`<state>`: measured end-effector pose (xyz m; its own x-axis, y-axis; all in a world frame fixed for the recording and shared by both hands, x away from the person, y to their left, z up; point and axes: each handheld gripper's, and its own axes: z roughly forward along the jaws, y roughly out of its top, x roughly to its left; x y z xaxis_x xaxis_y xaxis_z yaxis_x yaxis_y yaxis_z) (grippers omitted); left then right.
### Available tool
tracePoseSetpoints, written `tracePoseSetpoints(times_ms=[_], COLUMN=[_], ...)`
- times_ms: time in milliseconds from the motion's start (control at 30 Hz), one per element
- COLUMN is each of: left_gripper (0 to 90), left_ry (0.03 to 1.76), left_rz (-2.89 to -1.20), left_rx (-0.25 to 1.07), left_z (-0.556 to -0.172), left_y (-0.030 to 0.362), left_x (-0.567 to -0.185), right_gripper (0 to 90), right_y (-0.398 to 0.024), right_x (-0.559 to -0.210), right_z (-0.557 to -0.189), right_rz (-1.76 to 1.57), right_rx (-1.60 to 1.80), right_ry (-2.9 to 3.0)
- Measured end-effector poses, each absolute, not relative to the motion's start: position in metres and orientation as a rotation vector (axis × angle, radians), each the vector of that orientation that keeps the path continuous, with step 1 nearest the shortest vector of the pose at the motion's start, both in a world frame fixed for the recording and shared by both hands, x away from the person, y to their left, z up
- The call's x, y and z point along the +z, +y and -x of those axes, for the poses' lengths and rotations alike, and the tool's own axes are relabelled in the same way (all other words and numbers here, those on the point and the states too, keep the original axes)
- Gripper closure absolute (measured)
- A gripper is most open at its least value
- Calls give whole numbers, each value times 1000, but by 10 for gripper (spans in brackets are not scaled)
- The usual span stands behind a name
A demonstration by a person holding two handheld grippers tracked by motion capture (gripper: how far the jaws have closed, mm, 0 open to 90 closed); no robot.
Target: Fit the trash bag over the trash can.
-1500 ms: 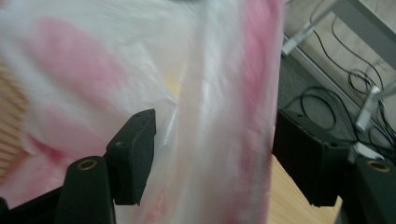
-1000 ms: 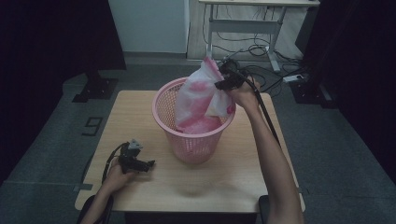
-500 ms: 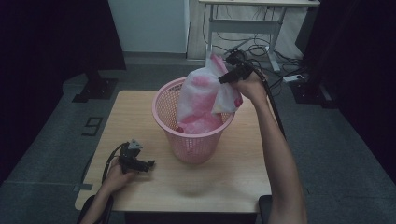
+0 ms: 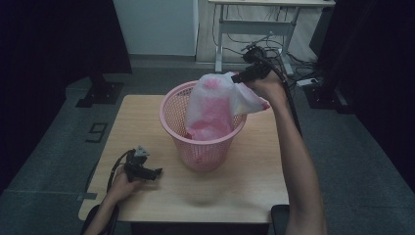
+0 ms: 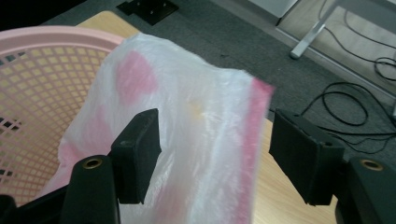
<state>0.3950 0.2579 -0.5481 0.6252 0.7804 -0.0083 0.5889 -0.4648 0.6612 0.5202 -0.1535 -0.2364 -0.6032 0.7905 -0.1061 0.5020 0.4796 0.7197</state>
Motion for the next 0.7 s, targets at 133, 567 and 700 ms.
tracePoseSetpoints(times_ms=[133, 567, 700], left_gripper=[0, 0, 0], left_ry=[1067, 1067, 1068], left_rz=[-2214, -2215, -2215], left_rx=[393, 393, 393], left_z=[-395, -395, -395], left_y=[258, 258, 258], left_x=[-548, -548, -548], right_gripper=[305, 283, 341], right_y=[-143, -130, -116], right_x=[-261, -283, -281], right_z=[-532, -536, -546], right_rz=[-1083, -1034, -1005], right_rx=[827, 770, 802], right_ry=[2350, 2368, 2388])
